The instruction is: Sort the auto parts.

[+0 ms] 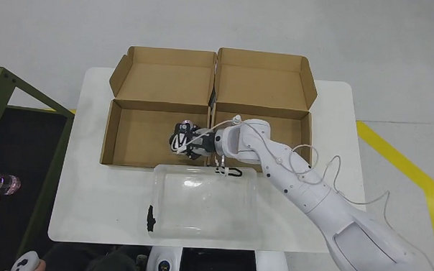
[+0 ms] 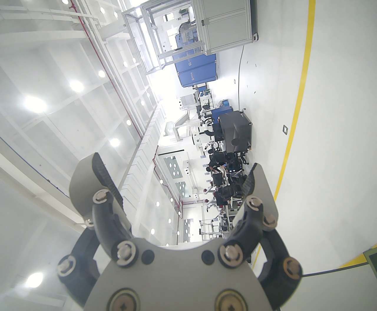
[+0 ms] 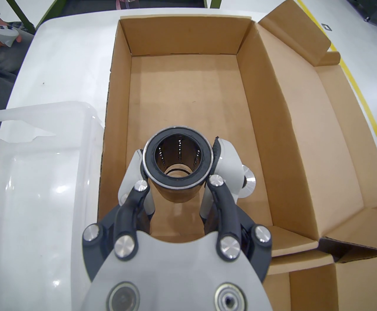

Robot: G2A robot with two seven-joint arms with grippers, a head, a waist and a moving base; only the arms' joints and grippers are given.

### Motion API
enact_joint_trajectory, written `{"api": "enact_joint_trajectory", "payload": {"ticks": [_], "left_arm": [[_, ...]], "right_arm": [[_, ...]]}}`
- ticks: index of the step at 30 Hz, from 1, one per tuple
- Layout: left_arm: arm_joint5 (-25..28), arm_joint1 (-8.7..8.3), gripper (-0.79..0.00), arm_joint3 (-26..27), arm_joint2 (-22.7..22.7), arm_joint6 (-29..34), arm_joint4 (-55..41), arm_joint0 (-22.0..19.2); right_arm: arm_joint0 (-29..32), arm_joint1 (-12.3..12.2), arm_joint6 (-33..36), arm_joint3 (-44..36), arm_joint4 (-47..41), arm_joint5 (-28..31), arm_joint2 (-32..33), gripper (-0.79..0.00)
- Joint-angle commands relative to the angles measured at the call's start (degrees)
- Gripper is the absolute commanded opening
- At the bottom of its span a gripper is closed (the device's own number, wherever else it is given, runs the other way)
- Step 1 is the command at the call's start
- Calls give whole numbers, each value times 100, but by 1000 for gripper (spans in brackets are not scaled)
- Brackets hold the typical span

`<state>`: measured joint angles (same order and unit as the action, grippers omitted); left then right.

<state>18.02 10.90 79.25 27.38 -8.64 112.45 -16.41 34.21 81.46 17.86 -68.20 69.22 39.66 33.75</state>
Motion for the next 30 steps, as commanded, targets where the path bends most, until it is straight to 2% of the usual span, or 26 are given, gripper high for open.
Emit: {"api": "enact_joint_trajectory", "payload": {"ticks": [1,13,16,20,23,30], "left_arm": [[0,0,0,0,0,0,0,0],[0,0,0,0,0,0,0,0],[0,0,0,0,0,0,0,0],[0,0,0,0,0,0,0,0],[0,0,0,0,0,0,0,0],[0,0,0,0,0,0,0,0]], "right_arm": [[-19,35,9,87,27,-16,-37,-733],[-70,171,51,423,193,-37,-118,-536],[-53,189,50,440,207,-34,-104,-437],[-22,194,48,424,237,-34,-53,-394],[12,181,37,330,257,-14,16,-326],[188,112,-101,-80,248,43,253,-326]]}}
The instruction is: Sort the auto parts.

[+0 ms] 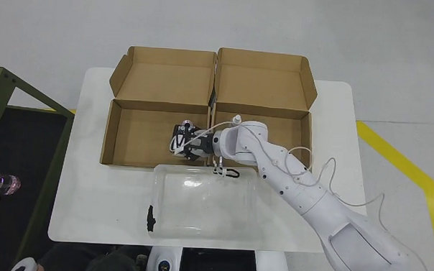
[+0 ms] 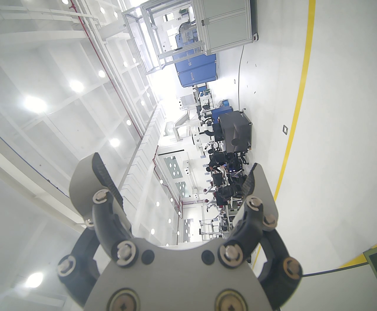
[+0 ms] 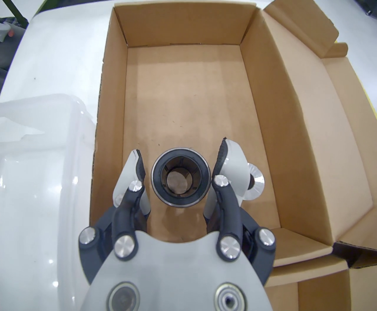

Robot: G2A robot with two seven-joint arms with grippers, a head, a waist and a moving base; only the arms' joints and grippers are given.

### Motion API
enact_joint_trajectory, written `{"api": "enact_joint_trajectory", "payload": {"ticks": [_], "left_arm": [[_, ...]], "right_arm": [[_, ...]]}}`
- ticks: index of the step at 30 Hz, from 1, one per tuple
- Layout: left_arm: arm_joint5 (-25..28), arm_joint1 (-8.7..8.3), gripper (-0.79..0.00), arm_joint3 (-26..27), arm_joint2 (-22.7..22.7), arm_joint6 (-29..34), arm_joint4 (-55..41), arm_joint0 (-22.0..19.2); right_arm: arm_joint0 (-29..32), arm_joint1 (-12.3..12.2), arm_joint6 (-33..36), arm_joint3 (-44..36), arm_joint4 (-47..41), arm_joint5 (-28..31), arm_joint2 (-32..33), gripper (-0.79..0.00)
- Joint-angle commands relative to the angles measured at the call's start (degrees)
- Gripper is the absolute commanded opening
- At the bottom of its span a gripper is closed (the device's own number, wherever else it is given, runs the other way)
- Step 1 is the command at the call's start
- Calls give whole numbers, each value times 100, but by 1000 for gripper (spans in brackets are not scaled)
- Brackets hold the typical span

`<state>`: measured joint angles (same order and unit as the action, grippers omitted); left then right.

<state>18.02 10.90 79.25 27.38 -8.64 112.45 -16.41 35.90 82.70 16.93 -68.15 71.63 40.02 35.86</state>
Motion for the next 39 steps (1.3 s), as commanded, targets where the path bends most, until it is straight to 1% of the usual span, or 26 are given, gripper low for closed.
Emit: {"api": "enact_joint_trajectory", "payload": {"ticks": [1,10,18,27,32,39], "left_arm": [[0,0,0,0,0,0,0,0],[0,0,0,0,0,0,0,0],[0,0,0,0,0,0,0,0],[0,0,0,0,0,0,0,0],[0,0,0,0,0,0,0,0],[0,0,0,0,0,0,0,0]], "right_arm": [[46,-25,-12,-163,6,9,84,-326],[338,-198,9,-1058,5,89,619,-329],[847,-426,67,-2004,70,205,1296,-305],[1642,-676,25,-2921,137,352,2067,-323],[2157,-819,-18,-3394,267,514,2504,-292],[2948,-1008,-325,-3963,401,673,3229,-256]]}}
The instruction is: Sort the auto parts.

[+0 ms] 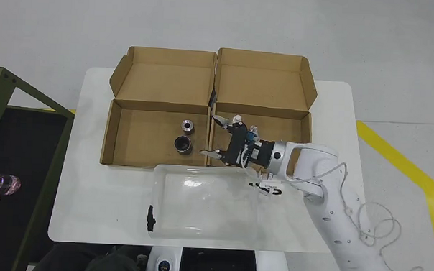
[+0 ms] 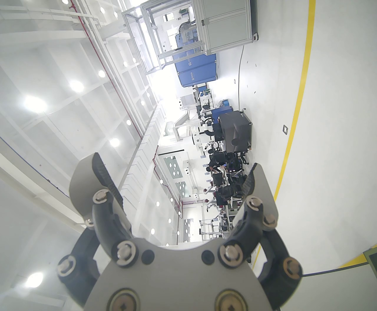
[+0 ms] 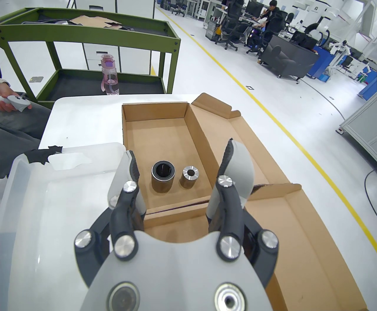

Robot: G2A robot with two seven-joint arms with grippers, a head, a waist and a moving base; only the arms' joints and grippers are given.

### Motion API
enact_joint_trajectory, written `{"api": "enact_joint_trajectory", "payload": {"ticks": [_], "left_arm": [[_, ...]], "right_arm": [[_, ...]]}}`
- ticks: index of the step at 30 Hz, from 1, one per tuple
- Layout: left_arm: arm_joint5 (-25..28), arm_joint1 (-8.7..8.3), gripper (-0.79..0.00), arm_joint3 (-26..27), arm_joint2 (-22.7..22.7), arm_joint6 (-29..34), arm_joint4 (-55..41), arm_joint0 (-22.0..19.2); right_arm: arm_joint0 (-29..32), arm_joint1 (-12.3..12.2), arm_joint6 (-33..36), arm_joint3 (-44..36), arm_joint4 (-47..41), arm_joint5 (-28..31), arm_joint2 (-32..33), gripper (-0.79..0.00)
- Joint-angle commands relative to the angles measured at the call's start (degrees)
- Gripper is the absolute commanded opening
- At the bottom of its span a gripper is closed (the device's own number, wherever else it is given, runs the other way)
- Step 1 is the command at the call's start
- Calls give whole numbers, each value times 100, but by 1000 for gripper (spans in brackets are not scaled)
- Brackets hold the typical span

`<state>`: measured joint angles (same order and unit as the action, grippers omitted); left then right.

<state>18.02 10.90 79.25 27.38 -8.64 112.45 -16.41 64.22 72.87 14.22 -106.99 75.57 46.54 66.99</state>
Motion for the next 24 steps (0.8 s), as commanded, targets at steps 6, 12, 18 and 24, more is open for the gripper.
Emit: {"api": "enact_joint_trajectory", "payload": {"ticks": [6,12,18,24], "left_arm": [[0,0,0,0,0,0,0,0],[0,0,0,0,0,0,0,0],[0,0,0,0,0,0,0,0],[0,0,0,0,0,0,0,0]], "right_arm": [[823,-152,-485,-535,241,-77,712,-203],[1502,-261,-908,-667,467,-135,1263,-123],[2236,-337,-1585,-860,758,-591,1866,-123],[2914,-391,-2151,-906,915,-910,2341,-99]]}}
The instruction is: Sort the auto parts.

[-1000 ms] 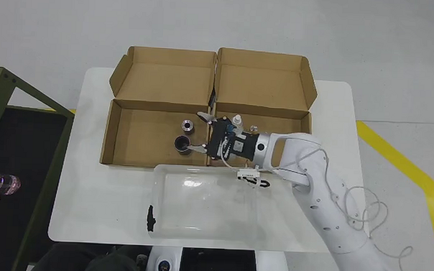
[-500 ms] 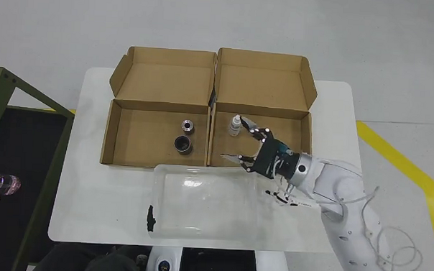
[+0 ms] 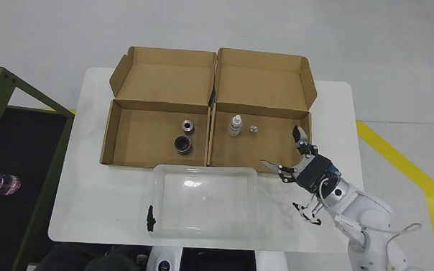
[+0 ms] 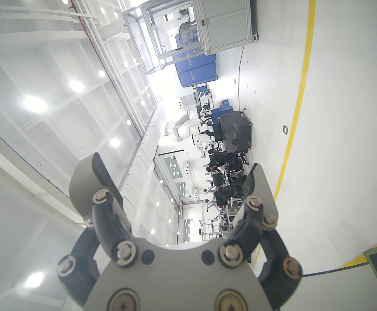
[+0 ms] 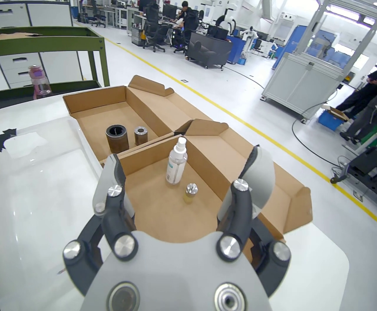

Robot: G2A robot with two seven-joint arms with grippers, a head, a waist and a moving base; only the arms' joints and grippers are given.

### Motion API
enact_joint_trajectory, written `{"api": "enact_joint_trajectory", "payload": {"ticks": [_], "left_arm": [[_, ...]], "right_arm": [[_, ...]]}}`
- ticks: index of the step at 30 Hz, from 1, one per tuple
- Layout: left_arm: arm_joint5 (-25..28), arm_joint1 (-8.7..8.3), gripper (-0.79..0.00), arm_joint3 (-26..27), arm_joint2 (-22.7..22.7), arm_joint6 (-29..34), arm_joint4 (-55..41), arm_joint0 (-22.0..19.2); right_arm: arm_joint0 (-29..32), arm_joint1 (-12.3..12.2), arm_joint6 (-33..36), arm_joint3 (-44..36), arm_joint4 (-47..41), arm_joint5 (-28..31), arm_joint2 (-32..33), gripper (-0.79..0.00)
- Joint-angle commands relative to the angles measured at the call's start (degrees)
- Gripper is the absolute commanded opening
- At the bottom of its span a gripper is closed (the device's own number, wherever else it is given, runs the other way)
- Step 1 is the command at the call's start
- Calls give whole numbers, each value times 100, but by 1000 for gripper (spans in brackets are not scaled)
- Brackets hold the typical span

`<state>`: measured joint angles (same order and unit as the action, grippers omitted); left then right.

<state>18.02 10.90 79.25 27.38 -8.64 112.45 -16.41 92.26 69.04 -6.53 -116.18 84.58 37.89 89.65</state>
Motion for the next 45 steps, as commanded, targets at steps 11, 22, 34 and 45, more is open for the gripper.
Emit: {"api": "enact_joint_trajectory", "payload": {"ticks": [11,22,34,45], "left_arm": [[0,0,0,0,0,0,0,0],[0,0,0,0,0,0,0,0],[0,0,0,0,0,0,0,0],[0,0,0,0,0,0,0,0]], "right_arm": [[974,-68,-594,51,97,-466,720,-28],[1359,-108,-789,114,185,-703,1109,0],[1384,-109,-822,135,129,-734,1131,0],[1383,-109,-822,135,129,-734,1131,0]]}}
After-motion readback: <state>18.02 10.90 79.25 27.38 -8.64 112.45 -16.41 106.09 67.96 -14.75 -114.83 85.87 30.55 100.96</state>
